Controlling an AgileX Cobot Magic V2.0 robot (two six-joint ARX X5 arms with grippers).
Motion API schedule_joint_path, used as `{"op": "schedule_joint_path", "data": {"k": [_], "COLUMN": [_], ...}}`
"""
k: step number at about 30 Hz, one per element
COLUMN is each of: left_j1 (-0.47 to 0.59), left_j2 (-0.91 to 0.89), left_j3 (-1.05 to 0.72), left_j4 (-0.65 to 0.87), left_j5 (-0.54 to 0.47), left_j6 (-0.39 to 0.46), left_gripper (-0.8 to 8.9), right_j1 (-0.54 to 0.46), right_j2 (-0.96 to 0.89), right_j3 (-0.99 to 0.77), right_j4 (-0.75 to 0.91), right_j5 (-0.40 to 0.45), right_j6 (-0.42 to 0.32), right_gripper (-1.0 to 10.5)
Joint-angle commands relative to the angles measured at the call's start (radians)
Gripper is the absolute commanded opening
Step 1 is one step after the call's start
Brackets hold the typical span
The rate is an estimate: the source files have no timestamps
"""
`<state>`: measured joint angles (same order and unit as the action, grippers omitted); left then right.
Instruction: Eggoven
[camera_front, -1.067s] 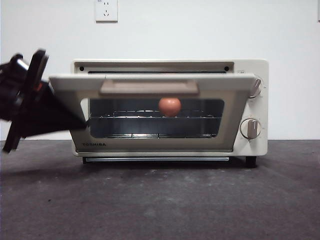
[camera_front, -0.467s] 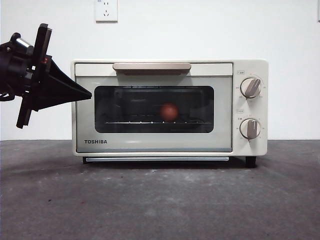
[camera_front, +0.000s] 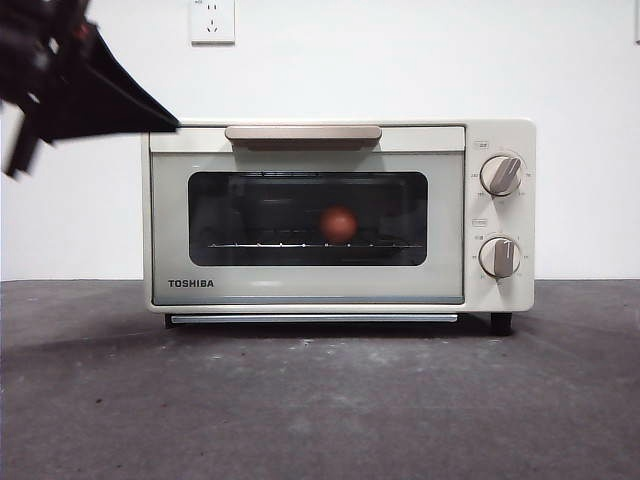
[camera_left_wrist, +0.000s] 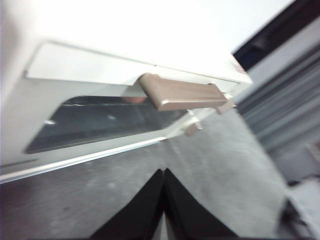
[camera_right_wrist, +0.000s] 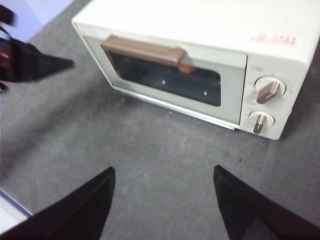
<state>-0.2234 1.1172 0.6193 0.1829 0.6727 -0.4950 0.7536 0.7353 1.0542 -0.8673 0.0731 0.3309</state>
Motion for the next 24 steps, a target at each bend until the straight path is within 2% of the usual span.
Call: {"op": "schedule_joint_path", "data": {"k": [1, 5, 7, 12, 16, 24], "left_j1": [-0.026, -0.061, -0.070, -0.072, -0.072, -0.072], "left_j2": [-0.119, -0.263, -0.314, -0.412, -0.462, -0.482], "left_j3": [0.043, 0.106, 0.132, 0.167, 0.167, 0.167], "left_j4": [-0.184, -0.433, -0.505, -0.620, -0.702, -0.743], "left_j5": [-0.138, -0.334, -0.373, -0.434, -0.486, -0.489], "left_j6": [0.153, 0.268, 0.294, 0.306, 0.327, 0.348], "left_gripper": [0.07, 0.07, 0.07, 0.07, 0.07, 0.07], "right_j1": [0.010, 0.010, 0.010, 0.010, 0.011, 0.039], "right_j2": [0.027, 0.069, 0.093, 0.157, 0.212, 0.252], "right_j3": [0.017, 0.012, 0.012, 0.012, 0.009, -0.070], "right_j4": [0.003, 0.006, 0.009, 0.035, 0.067, 0.248], "right_j5": [-0.006, -0.013, -0.013, -0.013, -0.013, -0.013], "right_j6": [-0.025, -0.032, -0.032, -0.033, -0.033, -0.033], "right_gripper": [3.2, 3.2, 3.0, 2.0, 0.0, 0.1]}}
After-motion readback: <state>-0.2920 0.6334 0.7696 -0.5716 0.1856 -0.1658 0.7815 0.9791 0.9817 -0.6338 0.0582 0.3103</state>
